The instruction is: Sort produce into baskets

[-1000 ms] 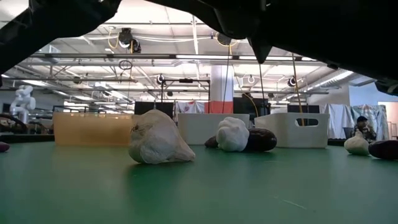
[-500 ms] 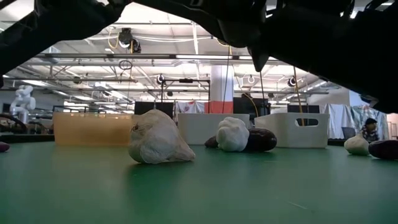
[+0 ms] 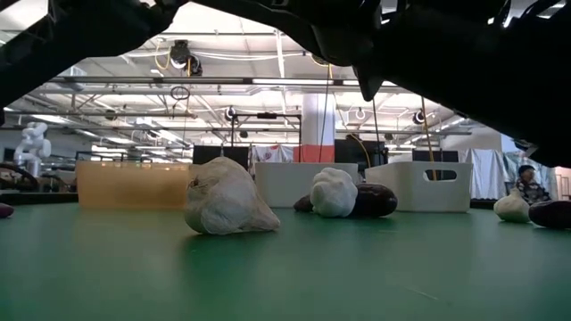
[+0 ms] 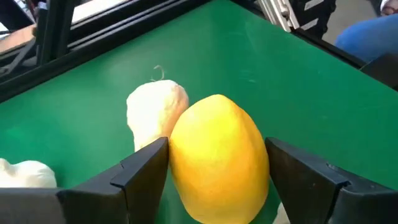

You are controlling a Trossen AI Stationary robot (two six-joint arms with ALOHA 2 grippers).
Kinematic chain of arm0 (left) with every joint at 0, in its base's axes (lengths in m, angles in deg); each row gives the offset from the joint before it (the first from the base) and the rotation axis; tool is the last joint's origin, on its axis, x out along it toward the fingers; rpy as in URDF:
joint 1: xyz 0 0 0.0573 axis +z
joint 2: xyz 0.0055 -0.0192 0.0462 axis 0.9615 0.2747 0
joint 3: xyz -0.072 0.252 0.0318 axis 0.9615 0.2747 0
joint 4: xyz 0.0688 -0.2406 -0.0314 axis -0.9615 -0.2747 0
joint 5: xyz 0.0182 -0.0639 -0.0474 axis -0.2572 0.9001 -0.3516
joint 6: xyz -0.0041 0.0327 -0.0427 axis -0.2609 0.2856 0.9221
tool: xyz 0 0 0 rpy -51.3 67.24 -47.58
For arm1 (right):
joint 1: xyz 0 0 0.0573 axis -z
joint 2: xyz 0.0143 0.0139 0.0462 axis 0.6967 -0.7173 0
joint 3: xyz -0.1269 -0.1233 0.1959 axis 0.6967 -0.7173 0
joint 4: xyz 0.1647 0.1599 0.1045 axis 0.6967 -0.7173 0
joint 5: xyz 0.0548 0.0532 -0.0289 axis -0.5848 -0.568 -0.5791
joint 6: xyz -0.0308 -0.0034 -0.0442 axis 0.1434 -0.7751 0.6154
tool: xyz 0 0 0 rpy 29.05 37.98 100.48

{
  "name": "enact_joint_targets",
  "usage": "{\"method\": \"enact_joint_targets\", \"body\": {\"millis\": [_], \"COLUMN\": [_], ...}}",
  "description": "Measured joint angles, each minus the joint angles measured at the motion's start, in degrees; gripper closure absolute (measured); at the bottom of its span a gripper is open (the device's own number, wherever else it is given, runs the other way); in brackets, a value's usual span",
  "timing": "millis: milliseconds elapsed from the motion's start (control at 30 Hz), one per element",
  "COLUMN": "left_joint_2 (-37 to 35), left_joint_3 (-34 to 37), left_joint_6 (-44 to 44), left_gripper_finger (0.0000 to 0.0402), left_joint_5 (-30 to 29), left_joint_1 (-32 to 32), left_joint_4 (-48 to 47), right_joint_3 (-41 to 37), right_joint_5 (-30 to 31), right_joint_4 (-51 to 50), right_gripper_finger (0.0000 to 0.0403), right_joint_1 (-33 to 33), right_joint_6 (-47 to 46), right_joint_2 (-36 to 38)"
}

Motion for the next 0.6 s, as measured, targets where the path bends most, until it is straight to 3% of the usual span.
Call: {"method": "enact_joint_targets", "body": {"millis": [133,400,600], "left_joint_2": [0.00,0.00,-0.97], "left_joint_3": [0.00,0.00,0.00], "left_joint_6": [0.02,0.07,1.52], "left_gripper_finger": [0.0136,0.0184,0.0189], "left_joint_5": [-0.78,-1.07,-1.09], "left_joint_1": [0.00,-0.02,-0.15], "left_joint_4": [0.00,0.04,-1.24], "right_joint_3": [0.00,0.00,0.00], "right_joint_5": [0.00,0.00,-0.02], "right_joint_4": [-0.35,-0.34,-0.33], "right_gripper_finger": [0.0051,0.0051,0.0051], "right_joint_1": [0.00,0.00,0.00], "right_joint_6": [0.10,0.22,0.20], "right_joint_2": [0.00,0.02,0.02]}}
